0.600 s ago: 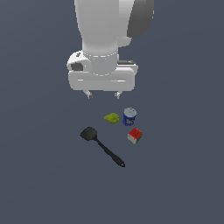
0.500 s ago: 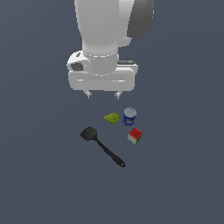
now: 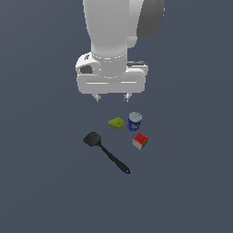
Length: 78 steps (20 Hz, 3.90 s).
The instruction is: Pick up a designated object from a clutter of objects.
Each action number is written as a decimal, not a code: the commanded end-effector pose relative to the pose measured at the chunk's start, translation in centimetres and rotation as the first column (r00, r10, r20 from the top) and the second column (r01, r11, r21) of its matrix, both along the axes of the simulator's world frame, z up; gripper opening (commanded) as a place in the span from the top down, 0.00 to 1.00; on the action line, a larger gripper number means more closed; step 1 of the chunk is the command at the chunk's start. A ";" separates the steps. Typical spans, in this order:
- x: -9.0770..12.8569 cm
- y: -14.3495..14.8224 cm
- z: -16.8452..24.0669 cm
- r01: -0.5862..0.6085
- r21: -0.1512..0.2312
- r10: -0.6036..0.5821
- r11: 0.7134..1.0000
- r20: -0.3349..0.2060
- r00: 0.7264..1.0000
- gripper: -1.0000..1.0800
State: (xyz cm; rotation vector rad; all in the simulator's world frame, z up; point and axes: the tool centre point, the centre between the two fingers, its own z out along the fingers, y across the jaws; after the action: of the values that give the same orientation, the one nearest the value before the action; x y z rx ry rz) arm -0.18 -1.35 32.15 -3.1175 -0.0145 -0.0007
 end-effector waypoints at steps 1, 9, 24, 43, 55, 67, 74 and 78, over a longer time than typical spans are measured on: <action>-0.1 0.1 0.0 -0.001 0.003 0.001 1.000 -0.002 1.000 0.04; 0.5 -0.2 -1.0 -0.036 -0.007 0.036 0.999 -0.001 0.999 0.04; 3.7 -2.2 -9.4 -0.327 -0.048 0.327 0.944 -0.017 0.945 0.04; 6.0 -3.5 -23.3 -0.730 -0.030 0.730 0.683 -0.011 0.684 0.04; 6.0 -3.5 -25.4 -0.774 -0.023 0.775 0.632 -0.002 0.632 0.04; 5.9 -3.5 -29.8 -0.777 -0.024 0.778 0.629 -0.001 0.629 0.04; 6.0 -3.5 -30.5 -0.778 -0.024 0.778 0.628 -0.001 0.628 1.00; 6.0 -3.5 -30.5 -0.778 -0.024 0.778 0.628 -0.001 0.628 1.00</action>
State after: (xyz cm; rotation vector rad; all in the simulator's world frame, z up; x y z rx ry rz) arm 5.85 -4.86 1.75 -2.8295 -1.3668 -0.0006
